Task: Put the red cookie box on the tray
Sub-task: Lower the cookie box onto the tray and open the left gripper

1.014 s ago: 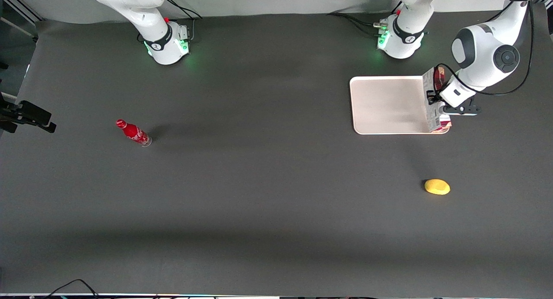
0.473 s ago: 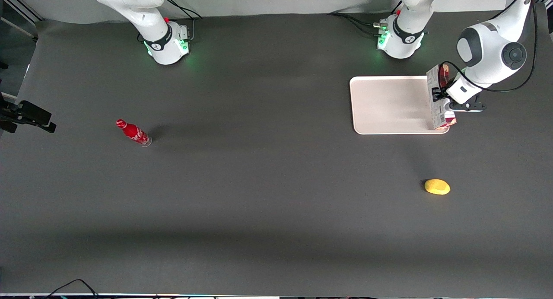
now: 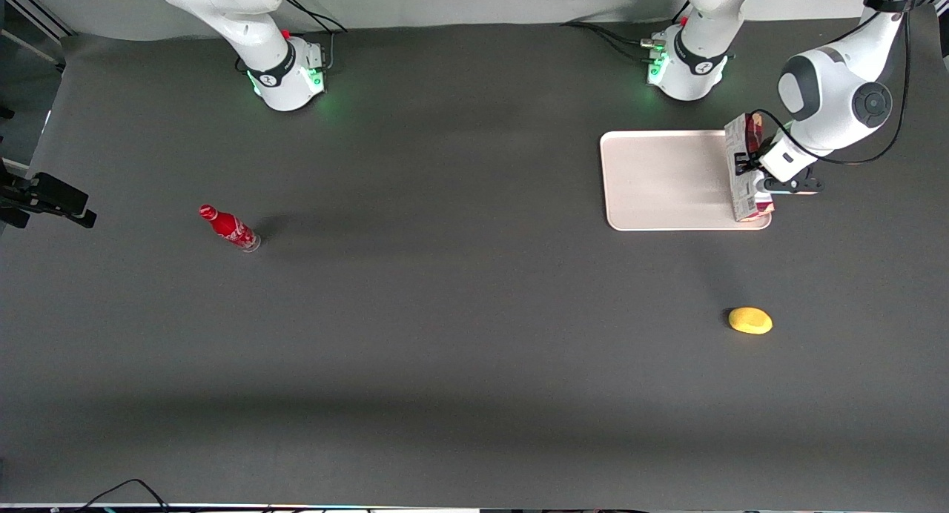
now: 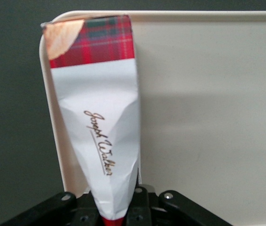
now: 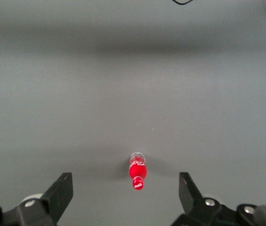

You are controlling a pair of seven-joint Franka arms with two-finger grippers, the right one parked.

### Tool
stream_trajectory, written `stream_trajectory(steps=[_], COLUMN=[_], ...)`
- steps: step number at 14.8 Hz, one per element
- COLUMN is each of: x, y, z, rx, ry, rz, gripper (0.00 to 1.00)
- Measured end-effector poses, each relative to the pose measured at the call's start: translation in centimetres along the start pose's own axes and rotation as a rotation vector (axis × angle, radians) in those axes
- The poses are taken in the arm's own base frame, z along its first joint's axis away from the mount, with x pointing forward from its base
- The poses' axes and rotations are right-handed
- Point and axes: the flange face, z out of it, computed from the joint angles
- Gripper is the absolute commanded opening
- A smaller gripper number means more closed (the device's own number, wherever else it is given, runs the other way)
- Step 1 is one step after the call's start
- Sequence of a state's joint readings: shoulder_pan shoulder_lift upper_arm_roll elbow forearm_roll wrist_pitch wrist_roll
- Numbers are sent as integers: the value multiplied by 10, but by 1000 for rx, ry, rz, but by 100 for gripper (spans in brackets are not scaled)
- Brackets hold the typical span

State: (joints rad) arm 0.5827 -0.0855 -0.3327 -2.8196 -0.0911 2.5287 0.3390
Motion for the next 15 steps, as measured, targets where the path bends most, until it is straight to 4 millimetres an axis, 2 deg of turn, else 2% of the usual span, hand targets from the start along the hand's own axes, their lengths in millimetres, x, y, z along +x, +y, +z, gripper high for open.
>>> stream_trajectory(steps=[1, 12, 15], x=[0, 2, 12], y=[0, -1, -2], z=[0, -3, -24], rx=[0, -5, -14], ry=[0, -11, -40], rz=[0, -1, 0], gripper=[100, 100, 100])
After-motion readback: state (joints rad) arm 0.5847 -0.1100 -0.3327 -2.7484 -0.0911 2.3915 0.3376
